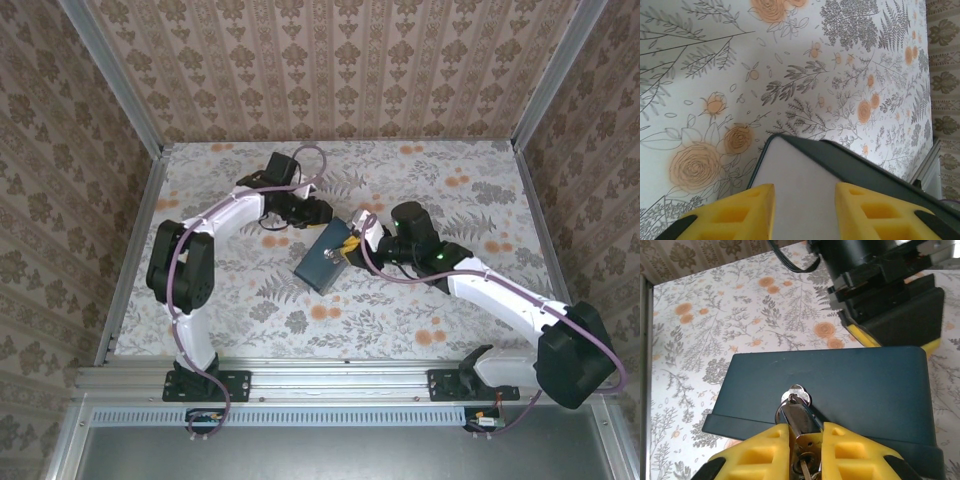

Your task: Unlock a padlock with a key

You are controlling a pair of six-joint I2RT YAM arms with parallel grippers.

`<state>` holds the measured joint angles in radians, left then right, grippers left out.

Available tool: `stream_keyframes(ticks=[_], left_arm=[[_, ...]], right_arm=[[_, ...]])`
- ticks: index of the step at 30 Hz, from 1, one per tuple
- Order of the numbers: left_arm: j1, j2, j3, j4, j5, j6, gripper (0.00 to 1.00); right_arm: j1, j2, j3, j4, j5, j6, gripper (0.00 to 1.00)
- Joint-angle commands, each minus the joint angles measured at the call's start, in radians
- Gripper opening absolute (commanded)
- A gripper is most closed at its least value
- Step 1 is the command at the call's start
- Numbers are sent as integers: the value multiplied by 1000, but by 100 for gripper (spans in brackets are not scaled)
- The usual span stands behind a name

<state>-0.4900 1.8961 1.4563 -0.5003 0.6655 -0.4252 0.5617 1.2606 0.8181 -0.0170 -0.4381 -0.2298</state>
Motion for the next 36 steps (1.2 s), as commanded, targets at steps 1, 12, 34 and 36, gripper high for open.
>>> stream_keyframes(ticks=[1,12,34,36], left_arm=[[22,-89,-7,-55,4,29,38],[44,-101,45,-128,1,182,45],[-12,165,212,-250,6,309,42],[-11,168,219,-265,-6,304,41]], right_arm=[[-2,33,8,51,93,7,4],[-56,125,-11,188,70,296,8],[50,103,-140,319,174,-121,8],[62,100,-141,319,206,-147,7]])
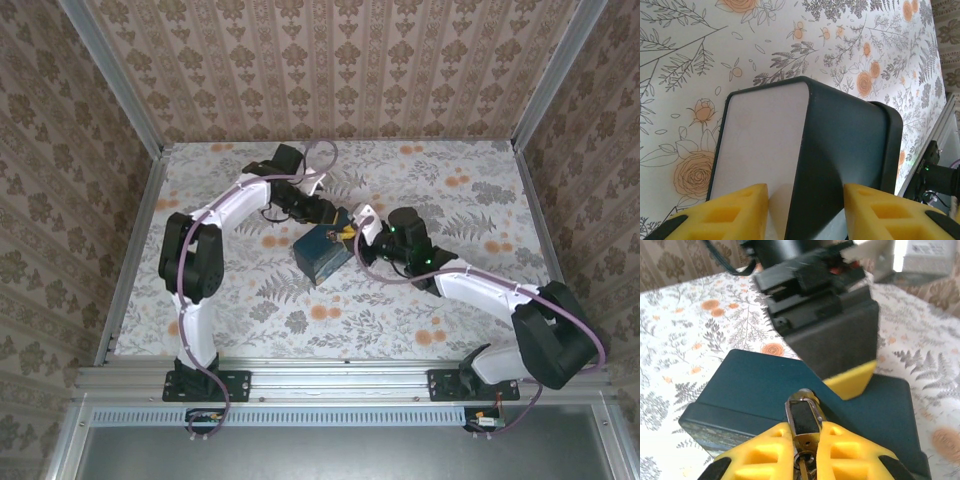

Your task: Unlock a padlock with a key

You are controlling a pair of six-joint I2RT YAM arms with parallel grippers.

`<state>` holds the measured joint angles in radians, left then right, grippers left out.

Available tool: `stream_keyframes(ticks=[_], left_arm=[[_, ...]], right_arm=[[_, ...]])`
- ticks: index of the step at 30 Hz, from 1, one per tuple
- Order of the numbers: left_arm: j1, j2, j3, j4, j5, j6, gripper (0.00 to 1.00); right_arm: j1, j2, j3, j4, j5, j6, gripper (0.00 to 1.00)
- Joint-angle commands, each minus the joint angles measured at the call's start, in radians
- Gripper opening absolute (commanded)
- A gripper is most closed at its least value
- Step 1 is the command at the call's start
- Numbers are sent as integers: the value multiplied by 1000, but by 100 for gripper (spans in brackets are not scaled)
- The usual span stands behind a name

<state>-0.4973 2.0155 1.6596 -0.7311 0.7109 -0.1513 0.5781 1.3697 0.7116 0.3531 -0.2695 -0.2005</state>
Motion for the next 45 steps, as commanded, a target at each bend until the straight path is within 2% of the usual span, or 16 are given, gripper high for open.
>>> stream_keyframes(ticks=[1,4,6,13,21,29,32,36,39,40,45], left_arm=[[2,41,12,-26,-43,24,41],[15,10,3,1,-11,11,42],[11,29,52,-48,3,33,41],[-6,97,129,-111,27,49,40],[2,105,103,-104,16,43,39],[12,172,179,-92,53,29,38],[17,173,226,-121,35,12,41],[51,72,250,-124,-11,-38,52],[99,-27,246,-138,-62,-80,54],[111,-67,225,-141,-116,-99,54],[153,-287,-61,-98,-277,-198,56]], right_arm=[[45,-9,-34,-52,42,-179,7],[71,-36,-80,6,45,-245,7],[101,-51,-101,31,79,-310,6],[226,-12,-76,-17,305,-545,6],[314,52,-64,-47,487,-726,5],[362,85,-87,-76,594,-836,4],[375,85,-81,-88,615,-855,3],[390,73,-70,-107,633,-849,1],[390,56,-69,-129,622,-820,1],[390,50,-67,-135,615,-803,0],[365,-19,-44,-183,511,-715,0]])
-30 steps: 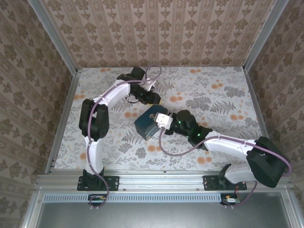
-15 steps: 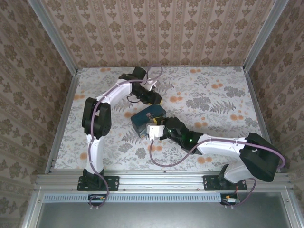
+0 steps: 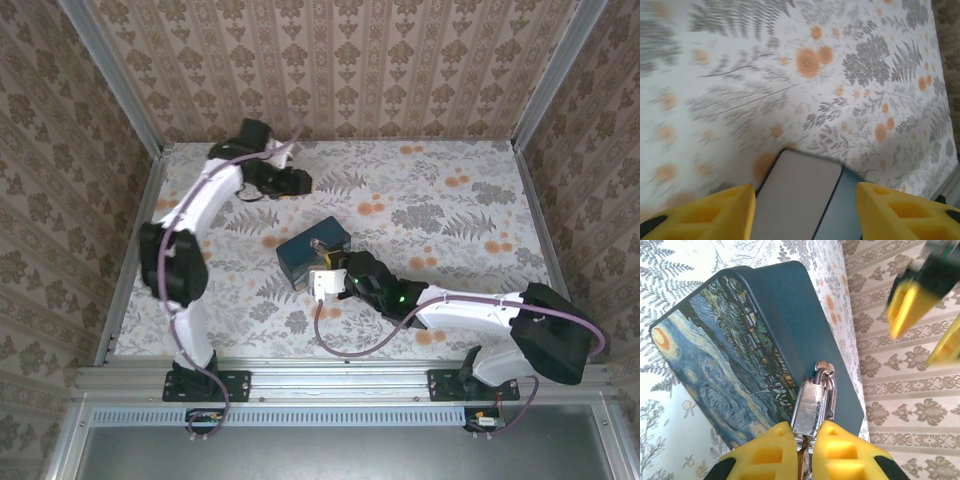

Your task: Unlock a padlock with a key

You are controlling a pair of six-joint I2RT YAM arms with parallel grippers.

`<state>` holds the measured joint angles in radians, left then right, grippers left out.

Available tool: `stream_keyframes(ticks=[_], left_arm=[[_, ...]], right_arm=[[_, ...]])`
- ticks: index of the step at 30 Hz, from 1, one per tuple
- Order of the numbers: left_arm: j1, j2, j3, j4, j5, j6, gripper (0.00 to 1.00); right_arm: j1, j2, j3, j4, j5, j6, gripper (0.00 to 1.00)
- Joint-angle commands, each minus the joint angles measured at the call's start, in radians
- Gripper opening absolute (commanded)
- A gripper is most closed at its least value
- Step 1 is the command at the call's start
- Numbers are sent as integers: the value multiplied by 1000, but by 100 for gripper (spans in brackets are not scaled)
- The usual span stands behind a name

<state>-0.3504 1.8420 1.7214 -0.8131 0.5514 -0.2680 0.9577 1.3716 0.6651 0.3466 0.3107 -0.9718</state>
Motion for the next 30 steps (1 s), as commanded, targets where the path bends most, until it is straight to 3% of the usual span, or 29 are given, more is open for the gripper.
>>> stream_keyframes(ticks=[1,5,11,18,24,30], left_arm=[[11,-157,-194,-5,-135,-100,56],[16,-307,-456,72,-133,-162,56],[19,-429,-635,125,-105,-182,57],[21,-359,-660,224,-31,-165,57],[21,-286,-619,257,19,-142,55],[-3,-210,-591,326,78,-128,52]], right_arm=[[-23,-25,16,-203,-89,60,0],[-34,-22,59,-255,-134,71,0],[-38,0,99,-275,-160,78,0],[-54,11,152,-340,-249,112,0],[-104,5,221,-417,-422,151,0],[-171,59,232,-409,-475,143,0]])
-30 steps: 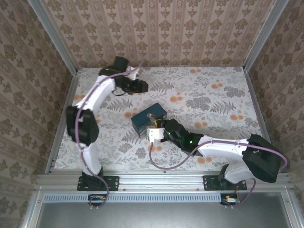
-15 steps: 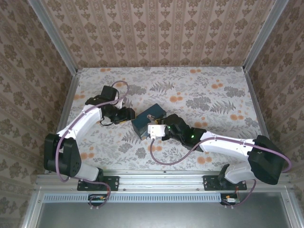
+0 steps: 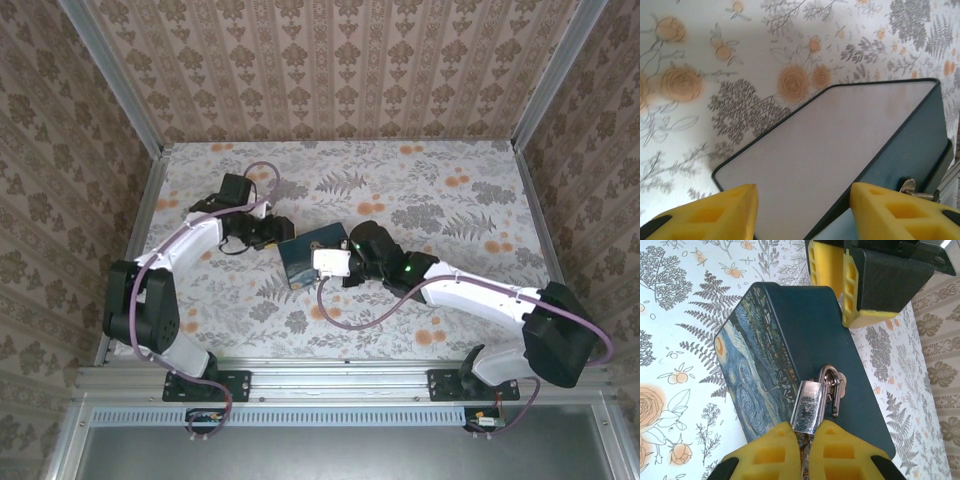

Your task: Unlock a padlock with a key

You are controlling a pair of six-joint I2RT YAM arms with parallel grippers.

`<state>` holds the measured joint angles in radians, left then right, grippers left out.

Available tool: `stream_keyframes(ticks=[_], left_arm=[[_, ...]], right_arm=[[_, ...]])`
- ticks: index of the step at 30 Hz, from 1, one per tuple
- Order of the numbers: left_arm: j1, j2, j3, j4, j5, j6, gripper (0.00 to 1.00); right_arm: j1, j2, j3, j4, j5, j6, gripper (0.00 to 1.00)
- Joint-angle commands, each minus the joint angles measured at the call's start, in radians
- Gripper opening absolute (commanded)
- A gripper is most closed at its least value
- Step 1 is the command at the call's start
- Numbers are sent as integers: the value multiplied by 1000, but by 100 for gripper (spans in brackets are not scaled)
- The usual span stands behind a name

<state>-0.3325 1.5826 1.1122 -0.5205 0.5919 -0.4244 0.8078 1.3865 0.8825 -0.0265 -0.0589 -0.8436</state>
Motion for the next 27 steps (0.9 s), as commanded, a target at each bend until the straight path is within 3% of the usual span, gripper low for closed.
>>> stream_keyframes(ticks=[1,8,13,20,27], left_arm=[[-26,63,27,41,41,31,52],[-61,121,90,47,70,63,50],[-63,147,115,25,57,90,48],[-60,166,123,15,32,122,47],[-60,176,132,1,43,153,46]], right_arm=[[-29,51,16,-29,-112,10,0],[-30,105,68,-27,-101,14,0],[-24,119,200,-225,-86,68,0],[28,124,243,-326,79,-107,0],[43,97,182,-191,139,-257,0]])
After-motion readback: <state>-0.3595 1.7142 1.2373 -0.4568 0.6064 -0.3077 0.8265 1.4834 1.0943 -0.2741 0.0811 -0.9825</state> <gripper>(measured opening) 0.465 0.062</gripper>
